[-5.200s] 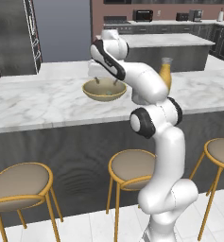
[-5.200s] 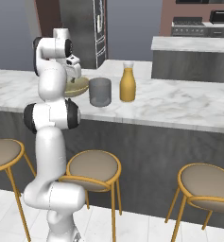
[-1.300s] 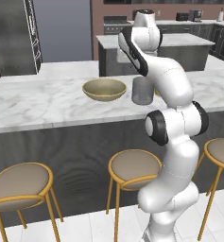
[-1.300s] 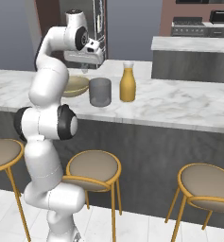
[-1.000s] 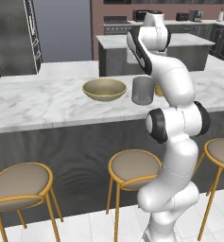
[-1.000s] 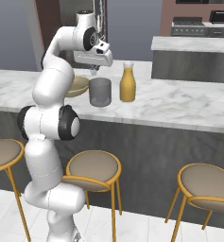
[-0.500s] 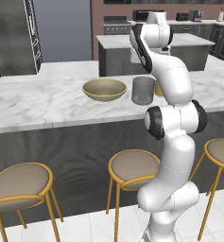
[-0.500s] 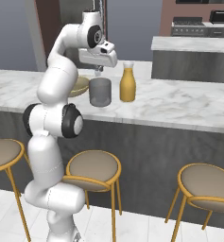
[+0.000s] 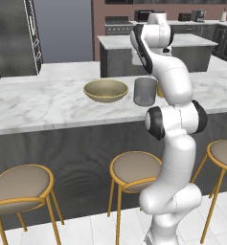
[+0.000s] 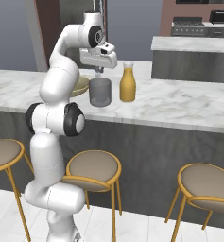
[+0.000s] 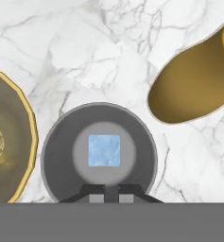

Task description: There are two ice cubes in the ice bowl. Place both ice cubes in the glass cup.

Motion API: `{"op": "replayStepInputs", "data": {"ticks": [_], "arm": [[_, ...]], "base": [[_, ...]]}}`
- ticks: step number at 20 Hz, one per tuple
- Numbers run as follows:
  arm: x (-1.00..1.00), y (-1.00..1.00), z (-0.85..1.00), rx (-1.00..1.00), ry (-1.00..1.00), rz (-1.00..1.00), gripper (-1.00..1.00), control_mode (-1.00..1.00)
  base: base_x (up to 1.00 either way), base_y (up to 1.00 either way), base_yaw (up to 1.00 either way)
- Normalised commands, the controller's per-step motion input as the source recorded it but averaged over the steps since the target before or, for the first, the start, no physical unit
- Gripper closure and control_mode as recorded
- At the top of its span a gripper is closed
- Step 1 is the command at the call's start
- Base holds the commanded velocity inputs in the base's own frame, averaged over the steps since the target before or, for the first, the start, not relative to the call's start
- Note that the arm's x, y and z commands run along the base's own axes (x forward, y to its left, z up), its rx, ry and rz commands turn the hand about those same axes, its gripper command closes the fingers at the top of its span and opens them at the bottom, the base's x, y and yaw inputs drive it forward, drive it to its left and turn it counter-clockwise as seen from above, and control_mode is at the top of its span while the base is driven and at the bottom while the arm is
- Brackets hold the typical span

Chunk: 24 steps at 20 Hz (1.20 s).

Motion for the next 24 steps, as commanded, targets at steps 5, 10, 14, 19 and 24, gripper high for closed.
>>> {"op": "replayStepInputs", "data": {"ticks": [5,10,14,19,24], "arm": [[0.00,0.00,-0.20,0.00,0.00,-0.02,1.00,-1.00],[0.00,0.00,-0.20,0.00,0.00,-0.01,1.00,-1.00],[0.00,0.00,-0.16,0.00,0.01,-0.01,1.00,-1.00],[0.03,0.00,-0.10,0.00,0.00,0.00,1.00,-1.00],[0.22,0.02,-0.02,0.00,0.00,0.00,-1.00,-1.00]], "base": [[0.00,0.00,0.00],[0.00,0.00,0.00],[0.00,0.00,0.00],[0.00,0.00,0.00],[0.00,0.00,0.00]]}}
